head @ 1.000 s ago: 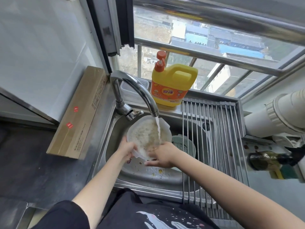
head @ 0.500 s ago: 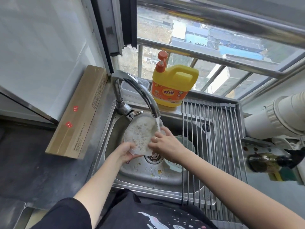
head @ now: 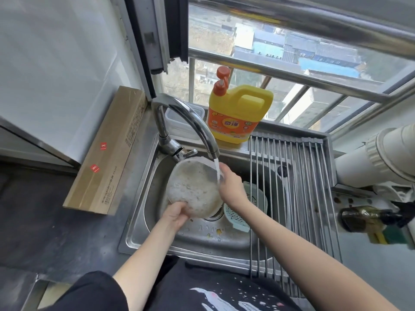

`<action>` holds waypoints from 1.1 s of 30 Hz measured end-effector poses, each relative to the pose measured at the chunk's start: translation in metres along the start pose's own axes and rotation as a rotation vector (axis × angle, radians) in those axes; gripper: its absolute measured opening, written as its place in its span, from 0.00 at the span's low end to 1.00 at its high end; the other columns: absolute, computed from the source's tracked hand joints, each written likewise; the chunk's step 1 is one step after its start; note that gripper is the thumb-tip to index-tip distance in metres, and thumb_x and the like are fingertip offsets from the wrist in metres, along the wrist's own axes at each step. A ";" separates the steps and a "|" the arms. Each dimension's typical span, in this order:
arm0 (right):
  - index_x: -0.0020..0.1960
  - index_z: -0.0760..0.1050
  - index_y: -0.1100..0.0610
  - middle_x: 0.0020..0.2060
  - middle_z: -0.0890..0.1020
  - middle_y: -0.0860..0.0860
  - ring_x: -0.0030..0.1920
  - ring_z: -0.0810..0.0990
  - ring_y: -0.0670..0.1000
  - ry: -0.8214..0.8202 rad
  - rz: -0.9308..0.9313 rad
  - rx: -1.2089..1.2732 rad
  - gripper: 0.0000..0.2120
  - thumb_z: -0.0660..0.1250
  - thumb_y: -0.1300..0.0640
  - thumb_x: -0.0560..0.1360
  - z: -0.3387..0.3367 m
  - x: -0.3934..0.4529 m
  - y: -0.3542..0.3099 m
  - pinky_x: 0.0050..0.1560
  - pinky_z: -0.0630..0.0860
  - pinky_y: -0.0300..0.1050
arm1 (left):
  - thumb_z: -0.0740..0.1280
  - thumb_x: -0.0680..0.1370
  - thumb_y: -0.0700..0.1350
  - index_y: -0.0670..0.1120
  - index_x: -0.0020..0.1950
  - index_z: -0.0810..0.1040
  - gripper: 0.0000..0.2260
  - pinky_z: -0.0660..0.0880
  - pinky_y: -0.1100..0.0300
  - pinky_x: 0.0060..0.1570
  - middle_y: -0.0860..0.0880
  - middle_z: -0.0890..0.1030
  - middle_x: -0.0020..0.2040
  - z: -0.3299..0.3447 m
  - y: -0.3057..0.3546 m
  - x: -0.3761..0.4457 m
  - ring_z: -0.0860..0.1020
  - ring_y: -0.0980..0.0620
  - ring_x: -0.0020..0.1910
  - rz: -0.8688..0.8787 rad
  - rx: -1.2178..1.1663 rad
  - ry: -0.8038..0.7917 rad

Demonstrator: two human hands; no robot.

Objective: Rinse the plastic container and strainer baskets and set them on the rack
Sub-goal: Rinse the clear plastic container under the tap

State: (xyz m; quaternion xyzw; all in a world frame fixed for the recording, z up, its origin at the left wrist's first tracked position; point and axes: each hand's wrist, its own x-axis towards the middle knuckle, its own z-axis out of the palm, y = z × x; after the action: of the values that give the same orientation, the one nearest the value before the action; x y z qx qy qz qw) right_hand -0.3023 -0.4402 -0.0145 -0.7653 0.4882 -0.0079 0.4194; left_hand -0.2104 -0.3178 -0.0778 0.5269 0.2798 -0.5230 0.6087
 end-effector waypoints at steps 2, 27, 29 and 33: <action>0.72 0.64 0.44 0.61 0.76 0.54 0.53 0.79 0.60 0.057 -0.107 -0.151 0.29 0.54 0.65 0.75 0.007 -0.002 -0.009 0.49 0.77 0.52 | 0.51 0.78 0.24 0.38 0.72 0.65 0.24 0.63 0.35 0.63 0.37 0.70 0.69 0.000 0.001 -0.005 0.70 0.35 0.65 -0.008 0.009 0.025; 0.65 0.71 0.58 0.59 0.75 0.60 0.59 0.73 0.66 -0.528 0.765 0.939 0.30 0.49 0.39 0.76 -0.009 0.006 0.021 0.54 0.73 0.68 | 0.67 0.77 0.38 0.54 0.69 0.72 0.21 0.79 0.54 0.33 0.47 0.85 0.51 -0.023 0.026 -0.043 0.82 0.48 0.39 1.131 1.026 0.234; 0.59 0.72 0.57 0.53 0.77 0.59 0.54 0.76 0.62 -0.553 0.790 0.717 0.35 0.50 0.28 0.71 0.004 0.012 0.022 0.50 0.76 0.60 | 0.67 0.76 0.37 0.55 0.69 0.70 0.24 0.81 0.51 0.37 0.50 0.83 0.56 -0.022 0.023 -0.049 0.83 0.49 0.40 1.236 1.099 0.179; 0.59 0.73 0.52 0.45 0.80 0.56 0.47 0.81 0.59 -0.560 0.861 0.790 0.32 0.70 0.36 0.61 0.032 0.019 0.031 0.53 0.77 0.55 | 0.67 0.72 0.30 0.63 0.72 0.63 0.37 0.79 0.64 0.43 0.68 0.77 0.59 -0.015 0.029 -0.061 0.79 0.65 0.47 1.195 1.106 0.053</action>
State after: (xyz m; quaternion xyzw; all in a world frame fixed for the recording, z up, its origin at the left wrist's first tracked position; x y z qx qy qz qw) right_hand -0.3018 -0.4398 -0.0637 -0.2623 0.5839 0.1818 0.7464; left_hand -0.1982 -0.2856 -0.0175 0.8238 -0.3330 -0.1598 0.4300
